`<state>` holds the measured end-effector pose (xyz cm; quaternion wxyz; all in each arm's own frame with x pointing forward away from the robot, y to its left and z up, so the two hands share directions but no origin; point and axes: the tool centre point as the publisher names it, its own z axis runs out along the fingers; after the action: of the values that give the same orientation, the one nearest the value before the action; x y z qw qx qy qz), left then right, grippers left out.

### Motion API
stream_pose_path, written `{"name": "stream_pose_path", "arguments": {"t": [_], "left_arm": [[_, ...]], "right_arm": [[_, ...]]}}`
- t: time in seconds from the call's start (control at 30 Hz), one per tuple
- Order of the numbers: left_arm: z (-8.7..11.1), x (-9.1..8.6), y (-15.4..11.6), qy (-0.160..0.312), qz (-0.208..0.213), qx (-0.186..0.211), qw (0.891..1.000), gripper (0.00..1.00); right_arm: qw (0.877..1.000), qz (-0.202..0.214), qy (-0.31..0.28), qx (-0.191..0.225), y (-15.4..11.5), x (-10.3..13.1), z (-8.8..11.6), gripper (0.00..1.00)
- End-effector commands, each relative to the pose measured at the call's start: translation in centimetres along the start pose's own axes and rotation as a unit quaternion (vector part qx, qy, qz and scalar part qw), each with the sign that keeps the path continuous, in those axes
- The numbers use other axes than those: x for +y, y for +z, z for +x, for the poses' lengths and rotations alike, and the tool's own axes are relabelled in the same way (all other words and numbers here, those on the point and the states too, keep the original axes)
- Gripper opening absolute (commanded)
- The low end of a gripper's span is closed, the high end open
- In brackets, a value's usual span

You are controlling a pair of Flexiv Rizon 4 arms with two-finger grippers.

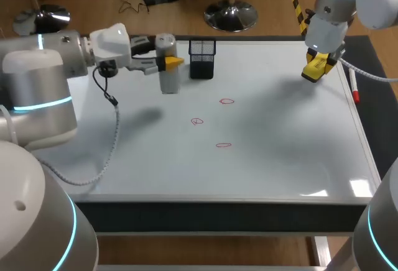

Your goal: Pick up the inspection probe, press it on each red-marked spot on the whiteboard one by one, put down the probe, pick up the eraser, and wipe off all the red marks.

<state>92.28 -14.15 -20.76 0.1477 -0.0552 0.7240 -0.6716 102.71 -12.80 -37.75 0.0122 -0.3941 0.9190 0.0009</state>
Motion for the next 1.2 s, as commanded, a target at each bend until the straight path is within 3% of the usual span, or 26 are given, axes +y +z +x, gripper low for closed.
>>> {"name": "stream_pose_path", "arguments": {"t": [0.03, 0.27, 0.67, 1.2], "left_arm": [[1.0, 0.2, 0.4, -0.003, 0.008, 0.011, 1.0, 0.0], [3.3, 0.6, 1.4, -0.014, 0.016, 0.035, 0.999, 0.0], [5.8, 2.7, 3.1, -0.034, 0.03, 0.066, 0.997, 0.0], [5.9, 4.6, 5.6, -0.038, 0.028, 0.094, 0.995, 0.0]], "right_arm": [[1.0, 0.001, -0.001, 0.001, -0.1, 0.0, 0.1, 0.0], [1.0, 0.001, -0.001, 0.001, -0.1, 0.0, 0.1, 0.0], [1.0, 0.001, -0.001, 0.001, -0.1, 0.0, 0.1, 0.0], [1.0, 0.001, -0.001, 0.001, -0.1, 0.0, 0.1, 0.0]]}}
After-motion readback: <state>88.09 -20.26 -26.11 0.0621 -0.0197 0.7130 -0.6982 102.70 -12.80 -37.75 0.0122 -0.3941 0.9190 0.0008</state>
